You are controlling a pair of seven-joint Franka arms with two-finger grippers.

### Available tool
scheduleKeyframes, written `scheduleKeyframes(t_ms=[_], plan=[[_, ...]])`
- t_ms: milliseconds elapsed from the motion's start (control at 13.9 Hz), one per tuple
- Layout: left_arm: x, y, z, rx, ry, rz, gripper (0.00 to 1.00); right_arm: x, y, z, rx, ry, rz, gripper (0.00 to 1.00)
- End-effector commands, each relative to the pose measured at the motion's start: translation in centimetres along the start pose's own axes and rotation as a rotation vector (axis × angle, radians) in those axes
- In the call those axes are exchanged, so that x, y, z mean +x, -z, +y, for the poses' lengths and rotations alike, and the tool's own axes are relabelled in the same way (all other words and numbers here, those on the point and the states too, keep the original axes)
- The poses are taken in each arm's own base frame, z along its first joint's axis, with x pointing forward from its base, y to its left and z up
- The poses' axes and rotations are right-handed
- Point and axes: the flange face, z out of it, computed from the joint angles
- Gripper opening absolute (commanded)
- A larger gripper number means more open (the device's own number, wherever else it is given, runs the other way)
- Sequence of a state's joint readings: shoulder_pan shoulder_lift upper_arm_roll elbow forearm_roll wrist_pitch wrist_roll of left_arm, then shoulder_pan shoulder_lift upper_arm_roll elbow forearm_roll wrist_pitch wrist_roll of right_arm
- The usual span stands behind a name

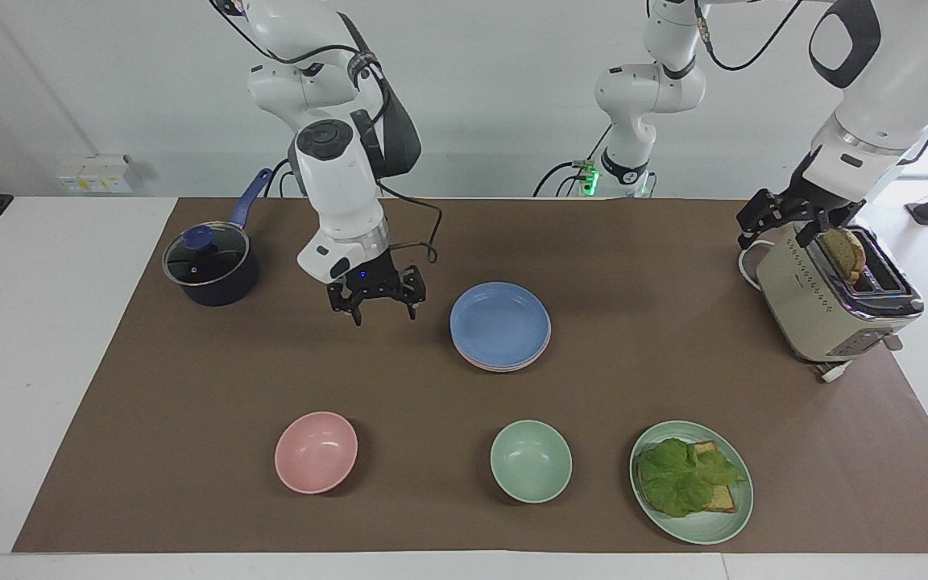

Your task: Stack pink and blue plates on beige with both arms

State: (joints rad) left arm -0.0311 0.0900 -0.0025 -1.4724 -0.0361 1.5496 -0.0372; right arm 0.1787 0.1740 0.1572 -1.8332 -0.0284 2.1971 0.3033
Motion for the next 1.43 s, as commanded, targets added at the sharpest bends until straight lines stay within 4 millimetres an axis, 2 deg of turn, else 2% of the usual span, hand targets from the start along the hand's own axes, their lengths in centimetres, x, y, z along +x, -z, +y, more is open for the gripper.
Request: scheduleKeyframes(t_ms=[0, 143, 287, 430, 574, 717, 932, 1075, 1362], plan=[[-0.4, 0.3, -0.4, 0.010, -0.004, -0.010, 1.00, -0.1, 3.4, 0.5, -0.070, -0.071, 0.039, 1.00], [-0.4, 0.4, -0.4, 0.010, -0.004, -0.008, 1.00, -0.3, 6.9, 0.7, -0.087, -0.129, 0.032, 1.00], [-0.4, 0.4, -0.4, 0.010, -0.004, -0.008, 1.00, -0.1, 11.7, 2.6, -0.091, -0.178, 0.044, 1.00], [-0.4, 0.3, -0.4, 0.010, -0.004, -0.010, 1.00, 0.1, 15.6, 4.6, -0.095, -0.221, 0.049, 1.00], [-0.4, 0.3, -0.4, 0.010, -0.004, -0.010, 1.00, 0.2, 18.2, 6.2, -0.110, -0.253, 0.031, 1.00], [-0.4, 0.4, -0.4, 0.010, -0.004, -0.008, 1.00, 0.1, 19.2, 8.4, -0.129, -0.292, 0.000, 1.00], [-0.4, 0.3, -0.4, 0.010, -0.004, -0.010, 1.00, -1.4, 23.0, 12.1, -0.082, -0.374, 0.008, 1.00], [-0.4, 0.4, -0.4, 0.010, -0.004, -0.008, 1.00, -2.0, 23.5, 15.0, -0.059, -0.420, -0.029, 1.00], [-0.4, 0.3, -0.4, 0.010, -0.004, -0.010, 1.00, -3.3, 24.0, 19.7, -0.069, -0.379, -0.059, 1.00]])
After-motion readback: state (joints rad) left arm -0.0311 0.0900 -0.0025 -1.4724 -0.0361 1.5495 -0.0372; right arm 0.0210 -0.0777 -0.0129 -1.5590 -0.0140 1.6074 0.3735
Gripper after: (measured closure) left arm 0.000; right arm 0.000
